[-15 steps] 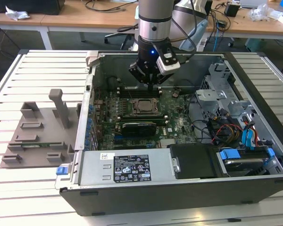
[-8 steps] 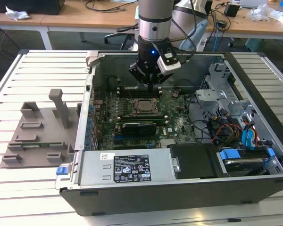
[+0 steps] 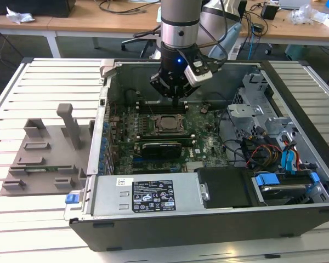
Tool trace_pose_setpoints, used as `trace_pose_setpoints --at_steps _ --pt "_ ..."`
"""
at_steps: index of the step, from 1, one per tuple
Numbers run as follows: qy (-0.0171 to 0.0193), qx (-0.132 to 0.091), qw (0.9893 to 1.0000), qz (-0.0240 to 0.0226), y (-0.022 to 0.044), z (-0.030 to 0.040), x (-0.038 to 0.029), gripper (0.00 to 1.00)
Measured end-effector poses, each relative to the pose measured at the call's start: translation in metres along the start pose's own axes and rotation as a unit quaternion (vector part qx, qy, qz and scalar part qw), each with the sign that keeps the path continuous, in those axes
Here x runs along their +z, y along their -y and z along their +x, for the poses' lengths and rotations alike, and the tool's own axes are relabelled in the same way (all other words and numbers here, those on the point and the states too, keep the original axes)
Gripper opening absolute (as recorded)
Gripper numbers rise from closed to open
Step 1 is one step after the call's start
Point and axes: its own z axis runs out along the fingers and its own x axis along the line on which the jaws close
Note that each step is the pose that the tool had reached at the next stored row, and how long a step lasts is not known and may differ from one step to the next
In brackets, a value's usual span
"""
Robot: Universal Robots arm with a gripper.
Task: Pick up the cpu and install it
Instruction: 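Install the first cpu locking lever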
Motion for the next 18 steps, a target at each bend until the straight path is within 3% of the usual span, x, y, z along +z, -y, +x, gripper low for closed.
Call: trace_pose_setpoints --at_steps 5,6,9,12,14,15,18 --pt "0.0008 -0.017 0.9999 -0.0007 0.0 0.0 0.0 0.11" --pt "0.0009 -0.021 0.9998 -0.0021 0.0001 0.0001 -0.0001 0.11" --pt "0.0009 -0.026 0.9996 -0.0122 0.0 0.0 0.0 0.11" --pt "0.0003 -0.027 0.9996 -0.0124 0.0 -0.0001 0.0 0.11" --pt "-0.014 -0.027 0.9995 -0.0122 -0.0001 -0.0012 0.0006 0.11" --pt "-0.0182 -0.027 0.9994 -0.0119 -0.0001 -0.0014 0.0006 0.11" --pt "-0.0186 -0.028 0.9994 -0.012 -0.0001 -0.0005 0.0006 0.11"
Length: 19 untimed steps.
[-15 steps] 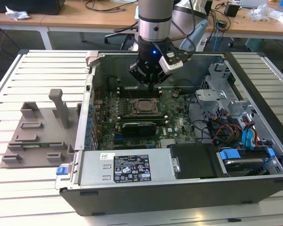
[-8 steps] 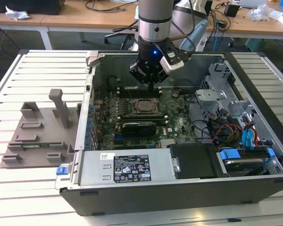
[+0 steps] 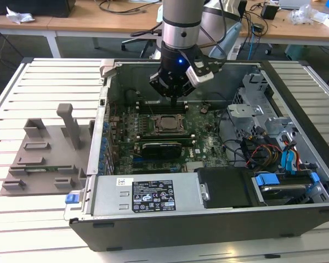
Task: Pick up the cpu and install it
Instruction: 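Install the first cpu locking lever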
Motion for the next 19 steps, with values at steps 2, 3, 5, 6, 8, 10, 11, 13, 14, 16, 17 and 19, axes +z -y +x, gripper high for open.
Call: trace_pose_setpoints --at_steps 2,3,5,6,8,10,11,13,14,16,17,19 --pt "0.0 0.0 1.0 0.0 0.0 0.0063 -0.0001 0.11" --pt "0.0 0.0 1.0 0.0 0.0 0.0087 -0.0001 0.11" --pt "0.0001 0.0 1.0 0.0 -0.0001 0.0137 -0.0001 0.11" --pt "0.0002 0.0 1.0 0.0 -0.0001 0.0167 -0.0001 0.11" --pt "0.0002 0.0 1.0 0.0 -0.0001 0.0207 -0.0002 0.11" --pt "0.0002 0.0 1.0 0.0 -0.0002 0.0243 -0.0002 0.11" --pt "0.0002 0.0 1.0 0.0 -0.0002 0.0259 -0.0001 0.11" --pt "0.0002 0.0 1.0 0.0 -0.0002 0.0289 -0.0001 0.11" --pt "0.0002 0.0 1.0 0.0 -0.0002 0.0302 -0.0001 0.11" --pt "0.0002 0.0 1.0 0.0 -0.0003 0.0353 -0.0001 0.11" --pt "0.0001 0.0 1.0 0.0001 -0.0003 0.037 -0.0002 0.11" --pt "0.0002 0.0 1.0 0.0 -0.0003 0.0404 -0.0001 0.11"
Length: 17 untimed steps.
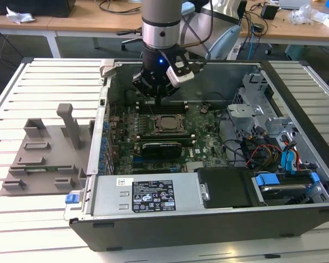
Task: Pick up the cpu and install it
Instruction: 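Install the first cpu locking lever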
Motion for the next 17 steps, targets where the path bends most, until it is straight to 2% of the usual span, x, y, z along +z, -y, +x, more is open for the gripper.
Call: trace_pose_setpoints --at_steps 17 --pt "0.0 0.0 1.0 0.0 -0.0002 0.0215 -0.0001 0.11"
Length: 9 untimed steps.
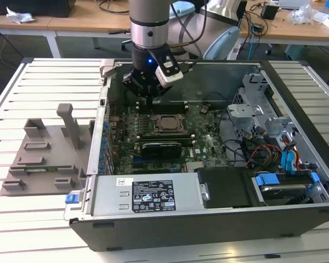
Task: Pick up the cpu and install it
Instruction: 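Install the first cpu locking lever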
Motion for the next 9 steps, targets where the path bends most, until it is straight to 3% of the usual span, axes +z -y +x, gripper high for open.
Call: trace_pose_setpoints --at_steps 9 --pt "0.0 0.0 1.0 0.0 -0.0001 0.009 0.0 0.11"
